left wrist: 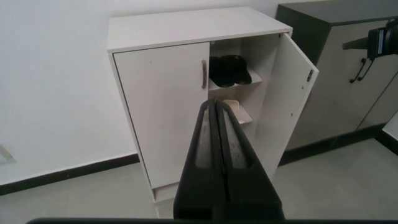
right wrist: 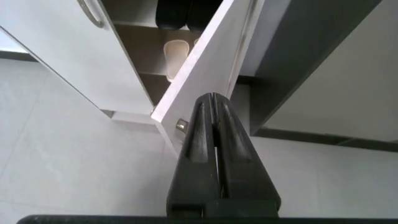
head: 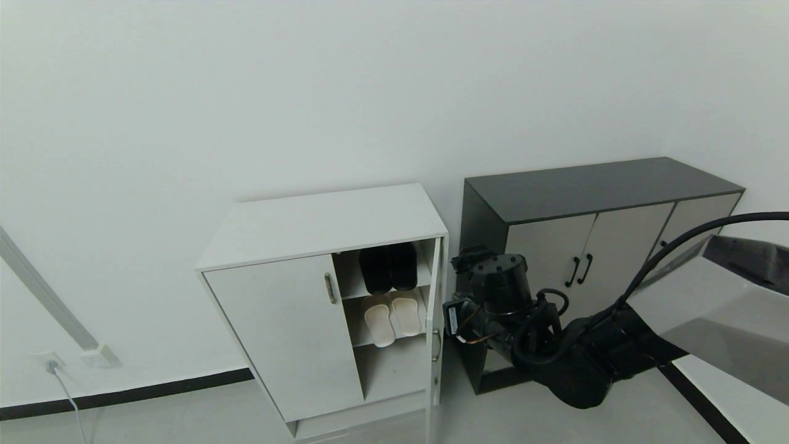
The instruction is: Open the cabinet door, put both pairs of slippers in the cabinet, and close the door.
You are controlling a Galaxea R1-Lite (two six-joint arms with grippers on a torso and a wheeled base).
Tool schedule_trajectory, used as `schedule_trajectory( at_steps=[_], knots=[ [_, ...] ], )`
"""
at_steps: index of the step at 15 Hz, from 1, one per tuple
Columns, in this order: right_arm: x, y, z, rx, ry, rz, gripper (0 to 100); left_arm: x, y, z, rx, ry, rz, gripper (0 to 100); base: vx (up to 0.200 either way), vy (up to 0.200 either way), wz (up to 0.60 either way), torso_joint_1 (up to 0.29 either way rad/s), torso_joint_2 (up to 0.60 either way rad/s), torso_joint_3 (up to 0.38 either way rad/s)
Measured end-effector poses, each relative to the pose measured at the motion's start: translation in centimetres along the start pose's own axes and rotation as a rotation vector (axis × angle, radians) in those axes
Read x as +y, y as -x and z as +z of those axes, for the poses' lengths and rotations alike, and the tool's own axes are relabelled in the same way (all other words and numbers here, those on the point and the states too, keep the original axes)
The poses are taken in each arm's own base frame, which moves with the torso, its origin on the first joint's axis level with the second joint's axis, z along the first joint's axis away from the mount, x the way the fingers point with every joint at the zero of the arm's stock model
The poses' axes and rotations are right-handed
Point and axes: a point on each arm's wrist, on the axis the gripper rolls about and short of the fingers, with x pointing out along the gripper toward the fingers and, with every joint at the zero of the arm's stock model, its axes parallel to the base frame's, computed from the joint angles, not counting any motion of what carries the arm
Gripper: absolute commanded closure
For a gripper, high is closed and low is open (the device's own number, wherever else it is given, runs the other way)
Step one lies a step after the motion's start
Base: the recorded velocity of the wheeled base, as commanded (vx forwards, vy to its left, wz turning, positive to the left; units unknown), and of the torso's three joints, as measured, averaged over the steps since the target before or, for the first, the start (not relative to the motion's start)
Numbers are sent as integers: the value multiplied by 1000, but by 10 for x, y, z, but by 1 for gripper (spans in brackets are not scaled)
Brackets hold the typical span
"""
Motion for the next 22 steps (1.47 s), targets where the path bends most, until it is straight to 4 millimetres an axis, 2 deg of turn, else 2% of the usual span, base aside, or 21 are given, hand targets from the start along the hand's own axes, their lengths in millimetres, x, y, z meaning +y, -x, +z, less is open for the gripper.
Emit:
schedule_trajectory(
  at_steps=[2,6,12,16,20,22],
  knots=[
    [-1,0,0,-2,-3,7,100,0,0,0,0,0,0,100,0,0,600,-7,5,7],
    [-2,4,-6,8,10,59,100,0,0,0,0,-1,0,100,0,0,0,0,0,0],
    [-33,16,-10,58,97,-13,100,0,0,0,0,0,0,100,0,0,0,0,0,0],
    [-53,30,-29,141,146,-50,100,0,0,0,0,-1,-1,100,200,0,0,-7,-1,7],
    [-60,38,-44,197,159,-63,100,0,0,0,0,-1,0,100,200,0,0,7,1,0],
    [-61,38,-47,210,162,-62,100,0,0,0,0,0,0,100,0,0,0,0,0,0]
  ],
)
